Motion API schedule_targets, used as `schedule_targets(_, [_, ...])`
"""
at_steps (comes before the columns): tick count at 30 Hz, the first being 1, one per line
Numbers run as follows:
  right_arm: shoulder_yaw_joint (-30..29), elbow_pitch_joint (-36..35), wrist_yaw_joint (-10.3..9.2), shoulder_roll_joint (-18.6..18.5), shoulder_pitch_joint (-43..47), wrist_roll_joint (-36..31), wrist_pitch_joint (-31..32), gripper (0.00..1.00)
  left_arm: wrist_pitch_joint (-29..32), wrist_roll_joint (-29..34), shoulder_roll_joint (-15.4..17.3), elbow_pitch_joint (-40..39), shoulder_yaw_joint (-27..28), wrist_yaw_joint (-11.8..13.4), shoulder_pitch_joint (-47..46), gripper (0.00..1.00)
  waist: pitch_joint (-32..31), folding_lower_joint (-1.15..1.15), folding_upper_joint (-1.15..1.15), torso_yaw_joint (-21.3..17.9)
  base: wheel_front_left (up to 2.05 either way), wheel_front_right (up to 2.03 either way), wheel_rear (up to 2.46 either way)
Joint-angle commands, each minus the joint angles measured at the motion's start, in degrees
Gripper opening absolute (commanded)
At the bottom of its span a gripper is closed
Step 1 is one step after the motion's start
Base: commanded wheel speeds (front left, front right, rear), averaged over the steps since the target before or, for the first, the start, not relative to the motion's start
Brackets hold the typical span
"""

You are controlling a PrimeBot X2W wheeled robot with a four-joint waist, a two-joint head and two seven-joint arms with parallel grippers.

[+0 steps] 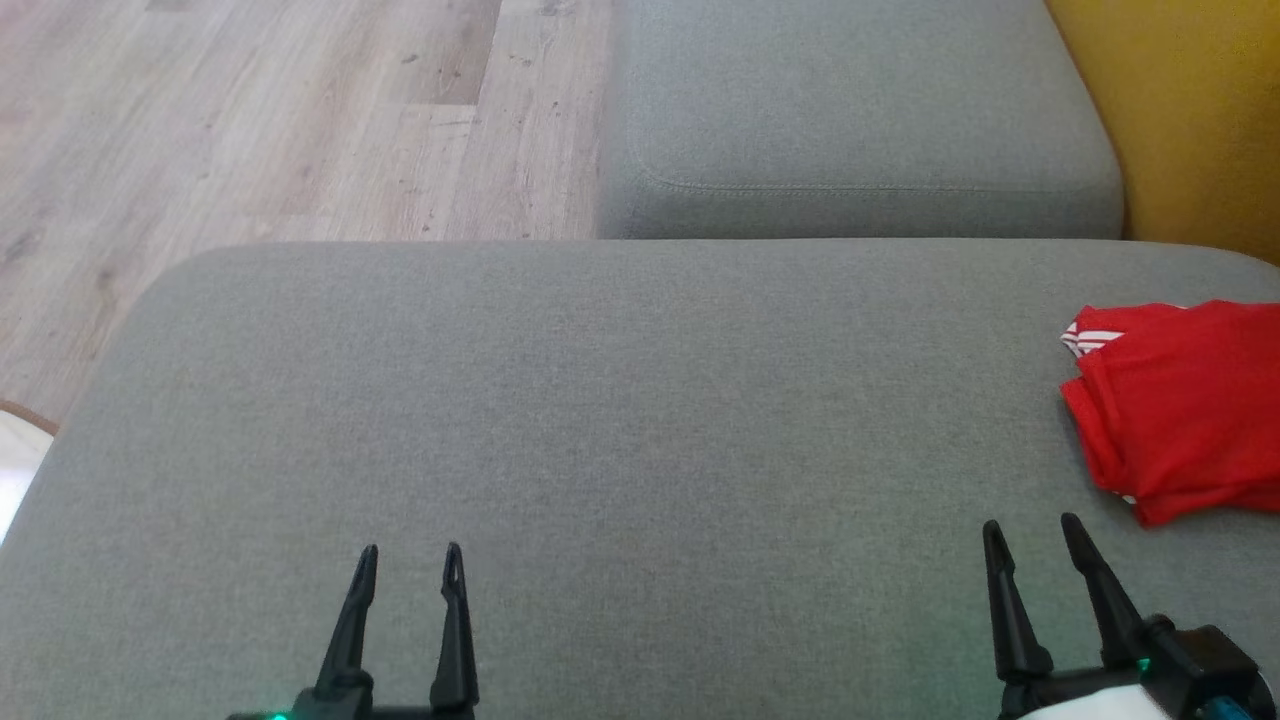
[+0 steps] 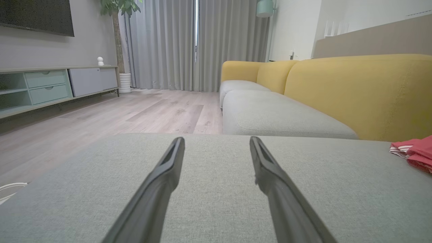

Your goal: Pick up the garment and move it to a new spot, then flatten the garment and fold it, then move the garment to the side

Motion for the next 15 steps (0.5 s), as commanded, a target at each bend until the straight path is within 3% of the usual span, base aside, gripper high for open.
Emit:
schedule_targets(1, [0.8, -2.2, 0.37, -0.5, -1.3, -0.1, -0.7, 1.00, -0.3, 0.5, -0.2, -1.9, 1.9, -0.3, -1.8, 1.00, -0.1, 0.00, 0.00, -0.1, 0.00, 0.00, 0.00])
schedule_targets(4, [0.9, -2.4, 0.37, -0.4, -1.2, 0.1, -0.7, 1.00, -0.3, 0.7, -0.2, -1.7, 2.0, -0.8, -1.5, 1.00, -0.3, 0.00, 0.00, -0.3, 0.00, 0.00, 0.00])
schedule_targets(5, [0.0, -0.4, 0.00, 0.1, 0.0, 0.0, 0.0, 0.00, 0.0, 0.4, 0.0, 0.1, 0.1, -0.8, 0.7, 0.00, -0.3, 0.00, 0.00, -0.3, 0.00, 0.00, 0.00])
schedule_targets(10, [0.6, 4.4, -0.01, 0.1, 0.9, 0.0, 0.2, 0.00, 0.0, 0.4, -0.1, 4.8, 0.0, -0.8, 2.5, 0.00, -0.3, 0.00, 0.00, -0.4, 0.00, 0.00, 0.00])
schedule_targets(15, [0.4, 4.5, 0.00, 0.0, 0.2, 3.5, 0.9, 0.00, 0.6, -3.2, 0.0, 4.7, 0.6, -1.2, 1.9, 0.00, 0.0, 0.00, 0.00, -0.6, 0.00, 0.00, 0.00])
